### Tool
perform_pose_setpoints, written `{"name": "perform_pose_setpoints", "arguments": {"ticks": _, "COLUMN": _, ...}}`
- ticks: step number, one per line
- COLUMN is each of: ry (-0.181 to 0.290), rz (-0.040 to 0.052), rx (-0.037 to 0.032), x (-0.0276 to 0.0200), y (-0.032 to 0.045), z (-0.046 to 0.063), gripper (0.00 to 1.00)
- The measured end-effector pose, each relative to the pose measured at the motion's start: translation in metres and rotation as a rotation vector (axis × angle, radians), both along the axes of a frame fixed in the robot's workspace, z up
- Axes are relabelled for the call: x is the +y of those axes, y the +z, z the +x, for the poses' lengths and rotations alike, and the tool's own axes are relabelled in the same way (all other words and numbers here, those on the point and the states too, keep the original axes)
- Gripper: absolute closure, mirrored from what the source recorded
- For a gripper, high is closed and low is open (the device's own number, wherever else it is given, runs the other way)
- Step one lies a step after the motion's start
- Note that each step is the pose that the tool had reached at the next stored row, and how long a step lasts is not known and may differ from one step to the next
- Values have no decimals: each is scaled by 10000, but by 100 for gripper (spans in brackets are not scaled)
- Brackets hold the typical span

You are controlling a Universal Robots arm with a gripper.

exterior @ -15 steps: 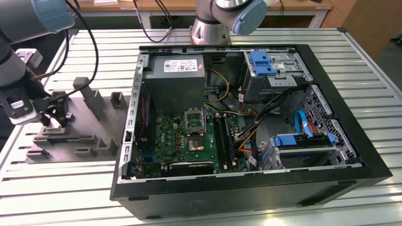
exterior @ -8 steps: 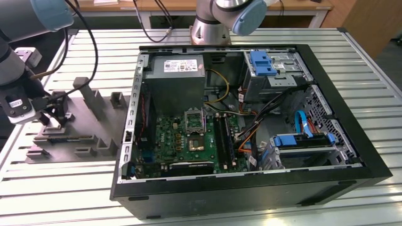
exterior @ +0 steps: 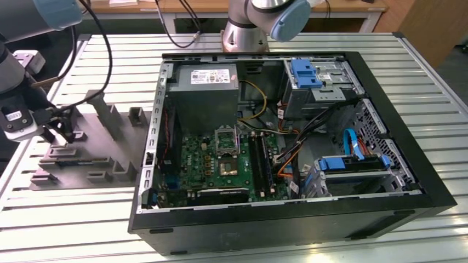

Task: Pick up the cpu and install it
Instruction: 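Pick up the cpu and move it towards the insertion slot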

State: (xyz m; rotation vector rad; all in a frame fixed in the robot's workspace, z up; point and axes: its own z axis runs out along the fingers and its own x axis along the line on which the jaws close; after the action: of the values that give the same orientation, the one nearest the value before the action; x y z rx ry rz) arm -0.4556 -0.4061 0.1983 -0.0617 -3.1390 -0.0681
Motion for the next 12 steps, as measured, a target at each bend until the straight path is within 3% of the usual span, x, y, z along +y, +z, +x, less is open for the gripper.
{"name": "perform_pose_setpoints", "arguments": {"ticks": 6, "ry": 0, "rz": -3, "rx": 0, "x": 0, "y": 71, "z": 0, "gripper": 53}}
{"name": "perform_pose_setpoints", "arguments": {"ticks": 12, "ry": 0, "rz": -5, "rx": 0, "x": 0, "y": 91, "z": 0, "gripper": 53}}
